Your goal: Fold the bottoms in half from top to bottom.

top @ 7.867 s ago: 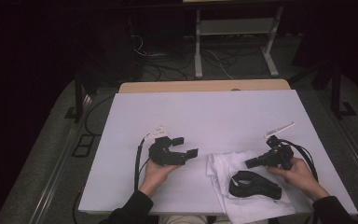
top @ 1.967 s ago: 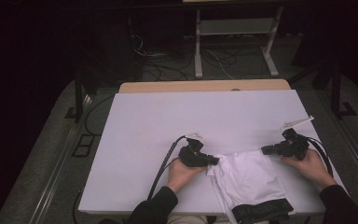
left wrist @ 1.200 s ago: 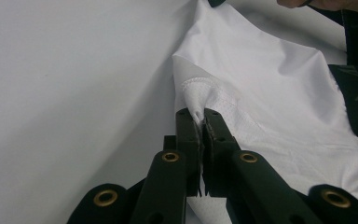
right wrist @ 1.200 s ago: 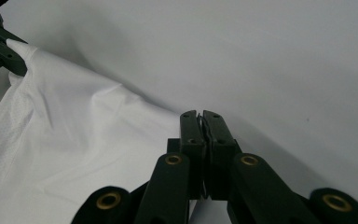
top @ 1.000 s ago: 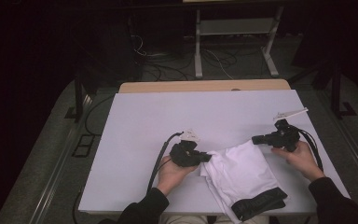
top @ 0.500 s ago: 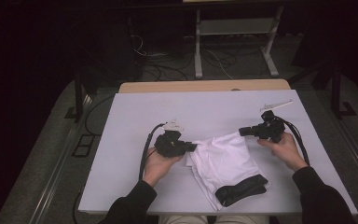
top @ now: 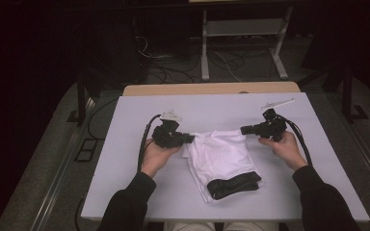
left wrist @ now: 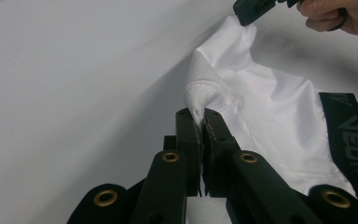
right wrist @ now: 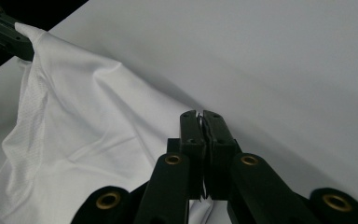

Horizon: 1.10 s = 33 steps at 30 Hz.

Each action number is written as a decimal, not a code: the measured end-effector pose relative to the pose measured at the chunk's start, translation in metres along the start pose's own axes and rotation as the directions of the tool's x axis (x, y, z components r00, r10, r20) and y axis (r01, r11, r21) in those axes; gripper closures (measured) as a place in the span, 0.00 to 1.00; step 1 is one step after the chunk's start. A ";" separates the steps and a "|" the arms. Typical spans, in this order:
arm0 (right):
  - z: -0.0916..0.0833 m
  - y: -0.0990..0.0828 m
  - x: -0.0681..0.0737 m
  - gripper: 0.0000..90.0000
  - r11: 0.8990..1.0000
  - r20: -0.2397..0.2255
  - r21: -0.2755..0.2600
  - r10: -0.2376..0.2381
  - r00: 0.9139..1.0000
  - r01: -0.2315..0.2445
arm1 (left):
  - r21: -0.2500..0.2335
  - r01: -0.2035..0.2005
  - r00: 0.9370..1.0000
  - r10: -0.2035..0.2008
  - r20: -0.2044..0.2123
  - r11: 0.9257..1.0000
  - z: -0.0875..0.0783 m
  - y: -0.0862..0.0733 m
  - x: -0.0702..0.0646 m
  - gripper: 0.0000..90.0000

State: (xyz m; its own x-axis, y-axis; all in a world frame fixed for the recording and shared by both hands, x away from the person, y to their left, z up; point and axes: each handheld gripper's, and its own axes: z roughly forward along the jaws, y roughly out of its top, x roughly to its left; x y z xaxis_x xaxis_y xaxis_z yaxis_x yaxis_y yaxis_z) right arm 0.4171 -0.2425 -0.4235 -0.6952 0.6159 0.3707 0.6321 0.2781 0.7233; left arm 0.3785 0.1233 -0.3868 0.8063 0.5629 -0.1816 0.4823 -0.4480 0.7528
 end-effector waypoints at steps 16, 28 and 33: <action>0.005 0.009 -0.013 0.96 0.995 0.044 -0.085 0.057 0.997 -0.054 | 0.022 -0.015 1.000 0.015 -0.005 1.000 0.012 0.020 0.033 0.95; 0.014 0.023 -0.030 0.96 0.985 0.072 -0.139 0.116 0.991 -0.105 | -0.019 0.057 0.998 -0.058 -0.021 0.998 0.028 0.033 0.072 0.95; 0.018 0.028 -0.039 0.96 0.981 0.076 -0.150 0.136 0.988 -0.124 | -0.030 0.078 0.996 -0.079 -0.032 0.996 0.035 0.034 0.082 0.95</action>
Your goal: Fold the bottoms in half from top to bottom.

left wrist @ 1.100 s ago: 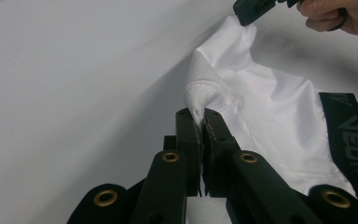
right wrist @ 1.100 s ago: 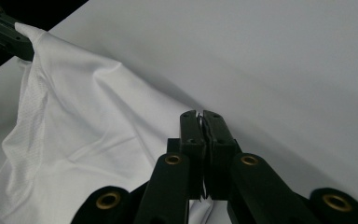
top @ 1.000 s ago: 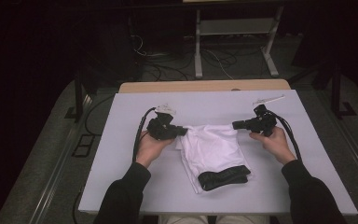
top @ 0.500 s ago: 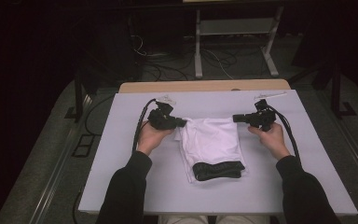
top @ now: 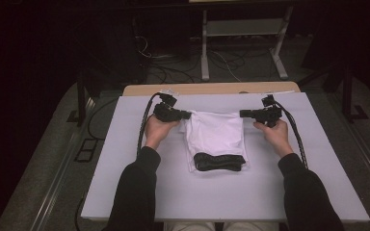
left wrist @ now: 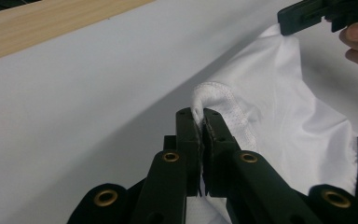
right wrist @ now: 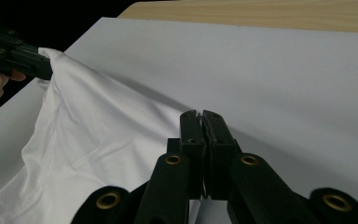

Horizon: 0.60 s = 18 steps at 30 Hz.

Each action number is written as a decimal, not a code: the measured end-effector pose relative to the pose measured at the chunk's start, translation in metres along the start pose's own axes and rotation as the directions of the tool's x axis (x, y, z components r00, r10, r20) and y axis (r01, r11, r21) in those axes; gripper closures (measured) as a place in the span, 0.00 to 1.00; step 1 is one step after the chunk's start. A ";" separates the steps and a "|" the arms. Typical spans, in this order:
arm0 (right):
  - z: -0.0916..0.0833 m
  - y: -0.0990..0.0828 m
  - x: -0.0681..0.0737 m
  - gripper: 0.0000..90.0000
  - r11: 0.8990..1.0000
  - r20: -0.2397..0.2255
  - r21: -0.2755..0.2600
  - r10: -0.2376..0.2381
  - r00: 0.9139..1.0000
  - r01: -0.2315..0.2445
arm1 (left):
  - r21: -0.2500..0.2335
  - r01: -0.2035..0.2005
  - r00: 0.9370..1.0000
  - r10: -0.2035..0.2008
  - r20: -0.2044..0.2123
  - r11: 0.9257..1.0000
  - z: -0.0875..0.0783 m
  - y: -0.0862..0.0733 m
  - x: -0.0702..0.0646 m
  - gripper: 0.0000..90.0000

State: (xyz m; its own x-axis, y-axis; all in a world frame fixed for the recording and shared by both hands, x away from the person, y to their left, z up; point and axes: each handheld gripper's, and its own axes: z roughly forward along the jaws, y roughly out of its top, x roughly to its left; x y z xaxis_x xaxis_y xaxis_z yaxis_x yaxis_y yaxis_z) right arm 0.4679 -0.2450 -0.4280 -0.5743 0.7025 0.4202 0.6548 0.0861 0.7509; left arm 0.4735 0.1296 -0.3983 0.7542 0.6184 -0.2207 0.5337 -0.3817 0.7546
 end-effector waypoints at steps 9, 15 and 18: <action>0.006 0.011 -0.004 0.96 1.000 0.007 0.004 -0.006 1.000 0.006 | -0.006 0.025 1.000 -0.026 -0.018 1.000 0.006 0.004 0.012 0.95; 0.009 0.006 -0.012 0.74 0.999 -0.050 0.028 0.034 0.998 -0.033 | 0.013 0.071 0.994 -0.072 0.086 0.997 0.012 -0.001 0.014 0.69; 0.005 0.002 -0.012 0.51 1.000 -0.078 0.022 0.018 0.997 -0.017 | 0.007 0.060 0.997 -0.061 0.040 0.998 0.011 -0.006 0.009 0.43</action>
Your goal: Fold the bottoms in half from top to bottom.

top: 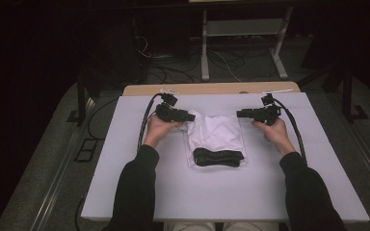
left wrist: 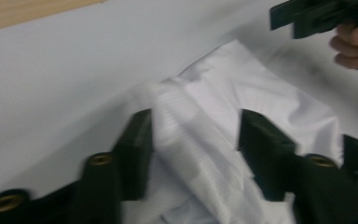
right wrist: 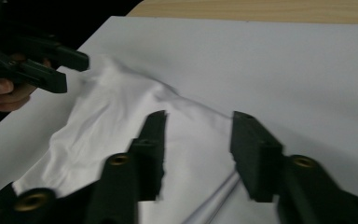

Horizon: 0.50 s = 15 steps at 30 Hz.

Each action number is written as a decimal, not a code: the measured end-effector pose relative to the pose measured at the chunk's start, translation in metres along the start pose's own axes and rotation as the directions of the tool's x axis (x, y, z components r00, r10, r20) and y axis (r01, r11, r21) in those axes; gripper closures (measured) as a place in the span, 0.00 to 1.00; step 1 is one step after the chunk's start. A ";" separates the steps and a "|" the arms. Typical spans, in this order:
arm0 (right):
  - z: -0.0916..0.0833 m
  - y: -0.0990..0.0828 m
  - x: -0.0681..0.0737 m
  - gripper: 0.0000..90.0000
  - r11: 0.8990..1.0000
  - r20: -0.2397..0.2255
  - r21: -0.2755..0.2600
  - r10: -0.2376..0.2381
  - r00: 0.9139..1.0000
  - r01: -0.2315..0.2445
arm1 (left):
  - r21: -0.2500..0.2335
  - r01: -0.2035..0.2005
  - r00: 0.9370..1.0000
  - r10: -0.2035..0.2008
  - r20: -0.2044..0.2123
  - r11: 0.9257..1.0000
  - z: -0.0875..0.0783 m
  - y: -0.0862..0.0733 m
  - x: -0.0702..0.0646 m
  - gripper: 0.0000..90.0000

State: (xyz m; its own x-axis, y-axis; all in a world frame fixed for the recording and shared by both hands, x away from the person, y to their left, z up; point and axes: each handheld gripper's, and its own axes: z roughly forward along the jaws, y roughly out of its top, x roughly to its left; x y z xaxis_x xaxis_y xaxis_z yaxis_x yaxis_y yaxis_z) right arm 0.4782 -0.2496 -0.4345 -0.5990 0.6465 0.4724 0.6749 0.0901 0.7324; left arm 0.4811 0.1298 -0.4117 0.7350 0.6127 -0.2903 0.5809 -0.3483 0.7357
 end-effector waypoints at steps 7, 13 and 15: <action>-0.012 -0.005 0.009 0.18 0.998 0.024 0.024 -0.059 0.998 0.058 | -0.044 0.056 0.998 -0.055 0.012 0.997 -0.010 -0.007 0.003 0.15; -0.026 -0.005 0.014 0.02 0.998 0.045 0.015 -0.068 0.997 0.067 | -0.068 0.057 0.998 -0.058 -0.014 0.996 -0.021 -0.008 -0.002 0.00; -0.030 -0.006 0.016 0.00 0.998 0.055 0.011 -0.069 0.996 0.068 | -0.089 0.055 0.998 -0.056 -0.014 0.994 -0.025 -0.009 -0.004 0.00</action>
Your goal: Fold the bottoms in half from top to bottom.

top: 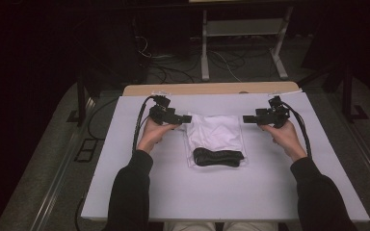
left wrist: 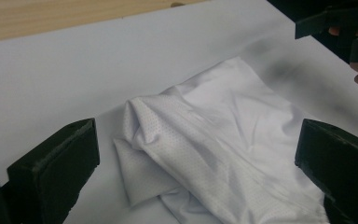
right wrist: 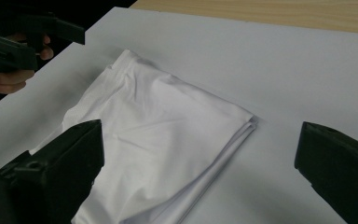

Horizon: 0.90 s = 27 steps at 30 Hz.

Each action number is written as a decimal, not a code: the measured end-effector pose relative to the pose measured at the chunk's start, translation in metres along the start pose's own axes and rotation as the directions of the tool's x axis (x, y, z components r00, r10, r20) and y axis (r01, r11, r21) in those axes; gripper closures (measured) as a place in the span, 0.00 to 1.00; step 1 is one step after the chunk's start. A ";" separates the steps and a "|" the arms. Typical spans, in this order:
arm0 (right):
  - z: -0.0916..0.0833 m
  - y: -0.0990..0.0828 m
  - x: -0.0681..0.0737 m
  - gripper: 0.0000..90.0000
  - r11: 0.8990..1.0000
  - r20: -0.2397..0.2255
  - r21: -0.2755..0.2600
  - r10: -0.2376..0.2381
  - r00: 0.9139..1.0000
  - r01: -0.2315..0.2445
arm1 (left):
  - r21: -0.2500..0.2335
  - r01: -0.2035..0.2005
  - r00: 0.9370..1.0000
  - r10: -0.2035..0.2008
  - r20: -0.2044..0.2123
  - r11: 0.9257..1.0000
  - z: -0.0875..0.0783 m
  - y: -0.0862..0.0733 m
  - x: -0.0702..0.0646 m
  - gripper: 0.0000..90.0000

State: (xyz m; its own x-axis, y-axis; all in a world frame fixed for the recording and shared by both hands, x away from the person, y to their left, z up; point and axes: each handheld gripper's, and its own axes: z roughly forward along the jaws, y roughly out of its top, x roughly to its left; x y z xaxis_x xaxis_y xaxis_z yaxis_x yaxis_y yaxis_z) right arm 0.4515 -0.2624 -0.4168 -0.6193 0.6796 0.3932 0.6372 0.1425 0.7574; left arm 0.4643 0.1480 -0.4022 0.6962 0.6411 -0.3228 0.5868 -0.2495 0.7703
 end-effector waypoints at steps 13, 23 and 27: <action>-0.017 -0.015 0.019 0.00 0.998 0.020 0.032 -0.049 0.999 0.048 | -0.027 -0.021 1.000 0.021 -0.016 0.999 -0.027 -0.013 -0.008 0.00; -0.037 -0.019 0.027 0.00 0.998 0.025 -0.014 -0.054 0.998 0.055 | -0.026 -0.043 0.999 0.043 -0.011 0.999 -0.043 -0.027 -0.017 0.00; -0.042 -0.023 0.033 0.00 0.998 0.038 -0.002 -0.069 0.997 0.069 | -0.038 -0.057 0.998 0.057 -0.009 0.998 -0.049 -0.033 -0.022 0.00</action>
State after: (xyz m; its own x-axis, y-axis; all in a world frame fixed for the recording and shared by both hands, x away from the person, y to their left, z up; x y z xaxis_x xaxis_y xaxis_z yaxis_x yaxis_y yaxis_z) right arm 0.3977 -0.2735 -0.3998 -0.6441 0.6951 0.3195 0.5916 0.1877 0.7841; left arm 0.4097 0.1779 -0.3935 0.7251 0.6320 -0.2735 0.5297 -0.2581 0.8079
